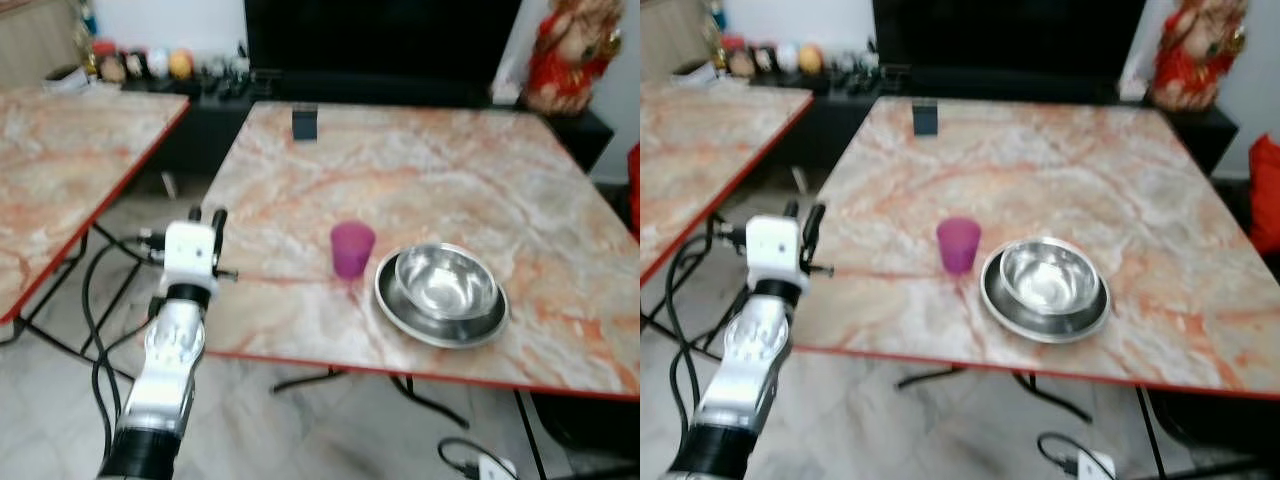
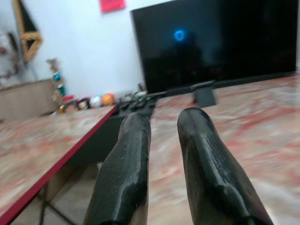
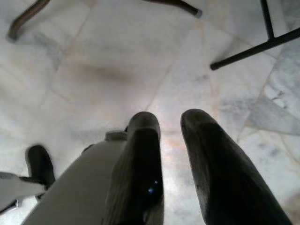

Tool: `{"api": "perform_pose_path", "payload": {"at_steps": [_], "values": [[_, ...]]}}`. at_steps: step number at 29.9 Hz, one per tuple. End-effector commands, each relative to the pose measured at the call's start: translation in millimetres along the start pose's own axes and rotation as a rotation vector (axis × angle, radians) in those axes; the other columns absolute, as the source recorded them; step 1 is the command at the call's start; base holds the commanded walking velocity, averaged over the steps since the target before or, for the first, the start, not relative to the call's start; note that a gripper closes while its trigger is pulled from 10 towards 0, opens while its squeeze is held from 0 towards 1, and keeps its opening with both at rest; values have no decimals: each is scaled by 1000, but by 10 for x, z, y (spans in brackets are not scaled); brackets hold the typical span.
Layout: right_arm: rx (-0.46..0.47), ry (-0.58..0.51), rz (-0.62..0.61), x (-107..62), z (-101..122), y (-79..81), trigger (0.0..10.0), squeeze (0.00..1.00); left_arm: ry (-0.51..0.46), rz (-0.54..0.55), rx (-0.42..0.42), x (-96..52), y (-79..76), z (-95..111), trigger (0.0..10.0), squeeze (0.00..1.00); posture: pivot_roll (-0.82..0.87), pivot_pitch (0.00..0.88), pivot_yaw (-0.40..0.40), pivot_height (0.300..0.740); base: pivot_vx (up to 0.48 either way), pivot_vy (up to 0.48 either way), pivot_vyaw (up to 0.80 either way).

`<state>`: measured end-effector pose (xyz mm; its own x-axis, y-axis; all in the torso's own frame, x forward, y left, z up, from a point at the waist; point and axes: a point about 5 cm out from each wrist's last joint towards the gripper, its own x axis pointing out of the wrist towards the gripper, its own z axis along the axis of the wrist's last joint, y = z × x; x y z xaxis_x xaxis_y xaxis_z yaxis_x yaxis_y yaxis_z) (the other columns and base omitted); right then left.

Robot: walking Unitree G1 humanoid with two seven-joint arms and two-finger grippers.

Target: Setting the table

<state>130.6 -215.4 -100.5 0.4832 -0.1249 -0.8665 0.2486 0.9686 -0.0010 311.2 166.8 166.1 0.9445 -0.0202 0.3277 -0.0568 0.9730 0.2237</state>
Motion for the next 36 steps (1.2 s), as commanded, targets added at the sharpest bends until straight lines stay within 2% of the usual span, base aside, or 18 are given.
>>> {"api": "perform_pose_path", "payload": {"at_steps": [1,36], "values": [[-9,-3,23,8,12,71,10000,0,8,19,9,-1,67,-14,10000,0,136,0,-44,727,0,326,0],[-28,3,31,6,-4,82,10000,0,5,-15,-5,16,-19,-13,10000,0,128,0,-34,727,0,327,0]]}}
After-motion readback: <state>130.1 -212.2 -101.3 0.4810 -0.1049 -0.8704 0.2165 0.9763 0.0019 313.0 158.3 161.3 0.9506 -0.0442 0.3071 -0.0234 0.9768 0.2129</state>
